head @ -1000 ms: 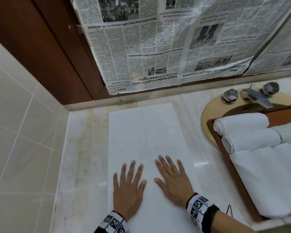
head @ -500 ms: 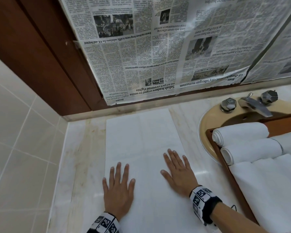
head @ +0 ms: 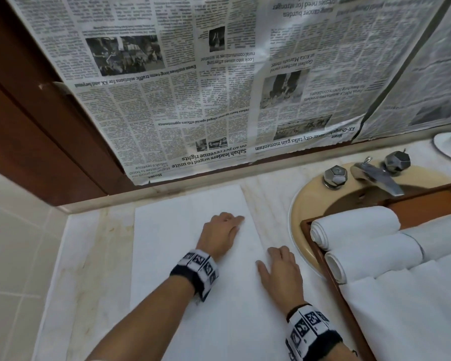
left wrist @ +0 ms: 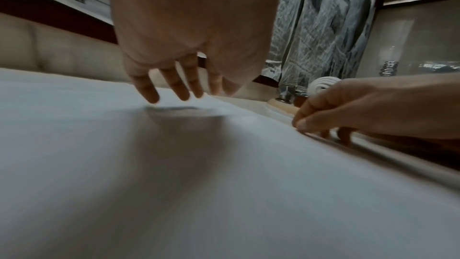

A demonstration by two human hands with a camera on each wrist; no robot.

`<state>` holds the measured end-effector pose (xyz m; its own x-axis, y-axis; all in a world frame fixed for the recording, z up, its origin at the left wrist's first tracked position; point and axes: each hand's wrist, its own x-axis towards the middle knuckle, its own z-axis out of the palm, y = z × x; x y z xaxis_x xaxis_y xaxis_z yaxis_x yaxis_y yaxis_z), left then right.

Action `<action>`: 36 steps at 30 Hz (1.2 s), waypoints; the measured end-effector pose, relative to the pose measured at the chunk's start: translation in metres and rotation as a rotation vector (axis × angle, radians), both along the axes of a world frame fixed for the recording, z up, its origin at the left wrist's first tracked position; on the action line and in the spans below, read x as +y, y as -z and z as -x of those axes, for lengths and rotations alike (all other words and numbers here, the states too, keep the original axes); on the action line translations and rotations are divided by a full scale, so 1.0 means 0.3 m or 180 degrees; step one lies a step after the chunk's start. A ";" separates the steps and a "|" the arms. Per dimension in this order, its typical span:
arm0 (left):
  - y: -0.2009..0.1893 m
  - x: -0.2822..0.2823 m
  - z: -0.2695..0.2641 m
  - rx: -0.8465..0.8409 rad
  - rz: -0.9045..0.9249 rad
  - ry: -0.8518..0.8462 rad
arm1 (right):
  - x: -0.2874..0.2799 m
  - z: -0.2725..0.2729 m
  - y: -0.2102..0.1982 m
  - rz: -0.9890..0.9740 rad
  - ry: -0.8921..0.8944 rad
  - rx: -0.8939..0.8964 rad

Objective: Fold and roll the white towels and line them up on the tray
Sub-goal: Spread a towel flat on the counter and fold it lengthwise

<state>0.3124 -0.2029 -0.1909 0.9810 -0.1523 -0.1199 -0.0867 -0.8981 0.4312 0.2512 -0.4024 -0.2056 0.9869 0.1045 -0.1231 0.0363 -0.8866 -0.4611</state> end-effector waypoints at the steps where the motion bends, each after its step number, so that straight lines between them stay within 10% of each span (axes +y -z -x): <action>1: 0.004 -0.008 -0.043 -0.0023 -0.0078 0.0078 | 0.004 -0.009 0.005 -0.0060 0.0006 -0.0013; 36: 0.002 -0.014 -0.203 -0.0393 0.0136 0.0614 | -0.004 -0.094 -0.061 -0.1013 0.0408 0.0680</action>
<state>0.3734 -0.2072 -0.1915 0.9401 -0.3407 0.0098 -0.3093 -0.8410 0.4439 0.2793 -0.4035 -0.1872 0.9501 0.0483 -0.3082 -0.1916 -0.6894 -0.6986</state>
